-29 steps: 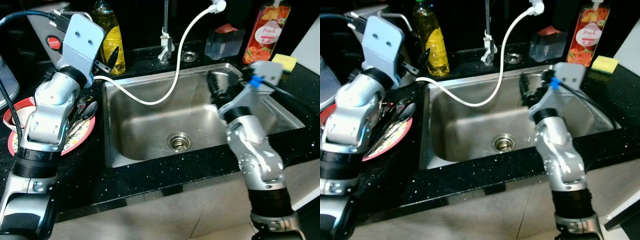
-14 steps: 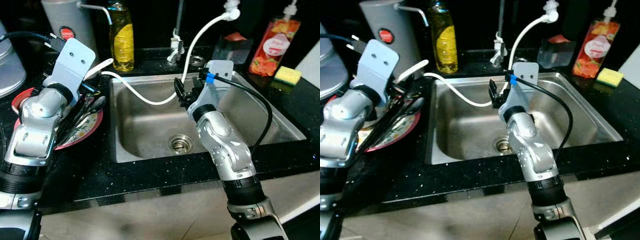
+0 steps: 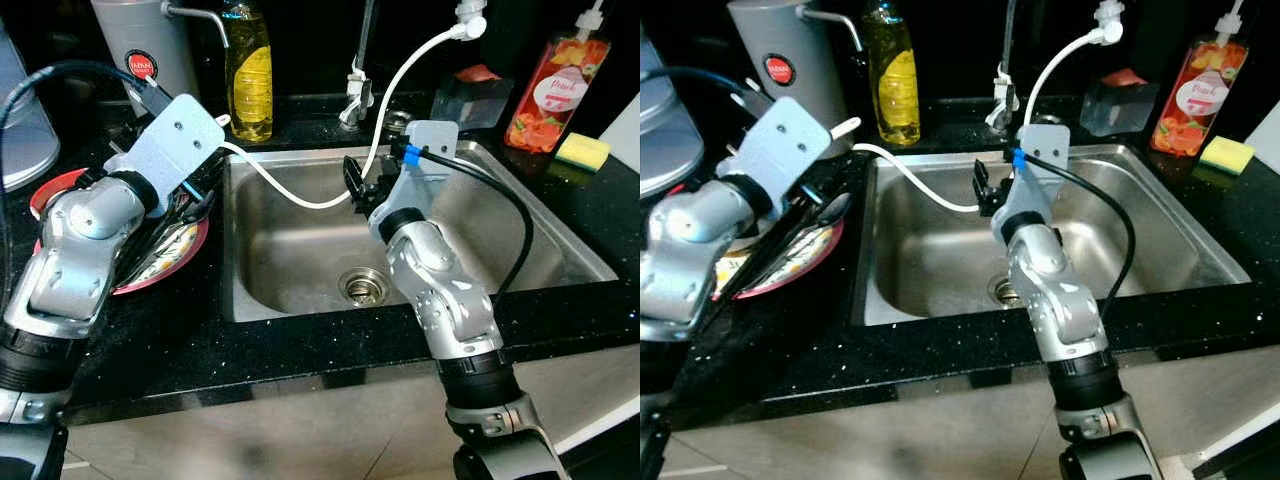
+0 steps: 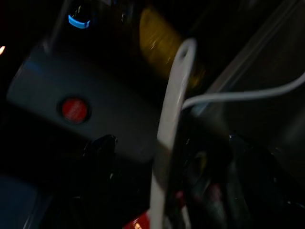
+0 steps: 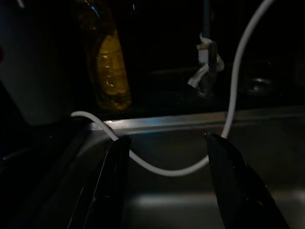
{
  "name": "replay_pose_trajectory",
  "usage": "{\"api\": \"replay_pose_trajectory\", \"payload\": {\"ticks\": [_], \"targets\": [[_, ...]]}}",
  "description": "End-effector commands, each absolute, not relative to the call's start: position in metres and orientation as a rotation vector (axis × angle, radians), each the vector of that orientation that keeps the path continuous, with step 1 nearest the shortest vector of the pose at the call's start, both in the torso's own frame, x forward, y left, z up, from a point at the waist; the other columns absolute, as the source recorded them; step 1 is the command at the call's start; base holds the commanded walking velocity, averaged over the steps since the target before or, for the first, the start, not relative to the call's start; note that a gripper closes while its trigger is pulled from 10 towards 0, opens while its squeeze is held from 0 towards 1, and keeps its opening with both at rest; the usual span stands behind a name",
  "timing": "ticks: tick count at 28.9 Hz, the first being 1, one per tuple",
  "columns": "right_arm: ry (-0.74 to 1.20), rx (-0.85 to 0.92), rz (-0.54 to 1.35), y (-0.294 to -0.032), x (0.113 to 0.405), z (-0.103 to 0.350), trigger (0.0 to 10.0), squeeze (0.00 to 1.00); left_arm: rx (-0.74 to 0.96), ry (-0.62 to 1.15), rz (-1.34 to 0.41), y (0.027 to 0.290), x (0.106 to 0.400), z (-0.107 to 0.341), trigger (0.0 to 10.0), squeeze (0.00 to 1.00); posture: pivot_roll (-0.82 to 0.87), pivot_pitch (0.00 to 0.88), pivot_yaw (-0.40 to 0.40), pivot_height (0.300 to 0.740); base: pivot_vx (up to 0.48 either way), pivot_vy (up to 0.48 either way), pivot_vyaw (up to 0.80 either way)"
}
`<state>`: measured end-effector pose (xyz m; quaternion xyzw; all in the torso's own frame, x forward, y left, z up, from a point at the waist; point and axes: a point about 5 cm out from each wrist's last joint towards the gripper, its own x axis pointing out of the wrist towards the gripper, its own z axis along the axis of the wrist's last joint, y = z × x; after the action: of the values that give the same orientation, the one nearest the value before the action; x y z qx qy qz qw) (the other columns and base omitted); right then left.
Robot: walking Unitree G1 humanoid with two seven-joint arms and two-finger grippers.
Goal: Kitchen organization
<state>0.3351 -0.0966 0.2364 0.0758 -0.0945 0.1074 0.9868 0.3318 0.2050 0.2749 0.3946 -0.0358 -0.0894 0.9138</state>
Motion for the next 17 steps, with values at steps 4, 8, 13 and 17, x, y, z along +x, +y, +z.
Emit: {"api": "replay_pose_trajectory", "payload": {"ticks": [4,8,13,17], "targets": [[-0.192,0.15,0.178,-0.104,0.336,0.237,10.0,0.0,0.863,-0.033,-0.154,0.212,0.343,0.268,10.0,0.0,0.08,0.0,0.006,0.74,0.0,0.0,0.0],[-0.202,0.157,0.181,-0.104,0.336,0.239,10.0,0.0,0.869,-0.009,-0.132,0.212,0.354,0.258,9.5,0.0,0.08,0.0,0.009,0.74,0.0,0.0,0.0],[-0.206,0.157,0.173,-0.106,0.335,0.239,10.0,0.0,0.896,0.014,-0.112,0.211,0.364,0.245,4.1,0.0,0.07,0.0,0.014,0.74,0.0,0.0,0.0],[-0.212,0.155,0.171,-0.107,0.335,0.24,10.0,0.0,0.952,0.013,-0.071,0.213,0.369,0.239,0.0,0.0,0.05,0.0,0.028,0.74,0.0,0.0,0.0]]}}
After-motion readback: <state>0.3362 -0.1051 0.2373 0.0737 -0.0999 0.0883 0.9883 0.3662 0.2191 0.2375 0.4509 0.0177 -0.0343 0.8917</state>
